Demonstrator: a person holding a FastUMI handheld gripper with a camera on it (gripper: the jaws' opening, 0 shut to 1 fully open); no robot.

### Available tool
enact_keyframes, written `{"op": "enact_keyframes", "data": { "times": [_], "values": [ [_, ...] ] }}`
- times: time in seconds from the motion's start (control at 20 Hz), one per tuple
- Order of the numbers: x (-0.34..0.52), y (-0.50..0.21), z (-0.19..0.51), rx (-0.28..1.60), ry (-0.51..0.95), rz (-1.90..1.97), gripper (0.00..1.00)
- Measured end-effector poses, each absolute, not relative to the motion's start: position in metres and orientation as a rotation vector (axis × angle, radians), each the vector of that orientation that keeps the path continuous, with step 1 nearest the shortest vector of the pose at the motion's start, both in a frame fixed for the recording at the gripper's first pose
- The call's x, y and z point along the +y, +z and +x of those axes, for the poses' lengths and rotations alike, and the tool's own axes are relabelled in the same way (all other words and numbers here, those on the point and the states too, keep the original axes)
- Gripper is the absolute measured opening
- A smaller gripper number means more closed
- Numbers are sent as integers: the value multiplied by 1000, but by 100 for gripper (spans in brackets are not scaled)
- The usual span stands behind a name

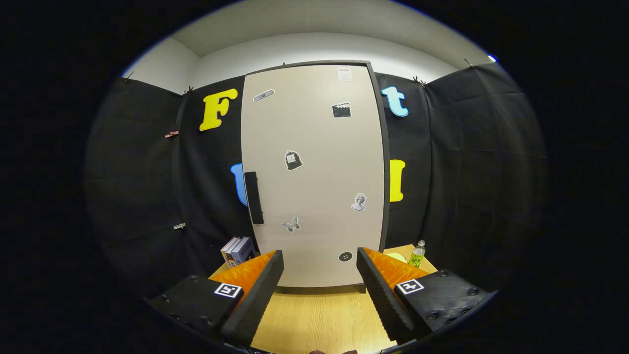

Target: Open the shoe cabinet door, grab the shoes and put them into the shoe cabinet, then close the shoe cabinet door.

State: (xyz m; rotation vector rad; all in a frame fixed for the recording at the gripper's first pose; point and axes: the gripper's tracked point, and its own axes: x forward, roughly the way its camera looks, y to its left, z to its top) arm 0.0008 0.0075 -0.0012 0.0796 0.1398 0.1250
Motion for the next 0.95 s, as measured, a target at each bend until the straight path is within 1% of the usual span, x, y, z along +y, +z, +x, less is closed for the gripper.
{"op": "enact_keyframes", "data": {
  "times": [0.55, 0.95],
  "values": [
    [12, -12, 13, 155, 209, 74, 98],
    [4, -12, 21, 139, 231, 82, 98]
  ]
}}
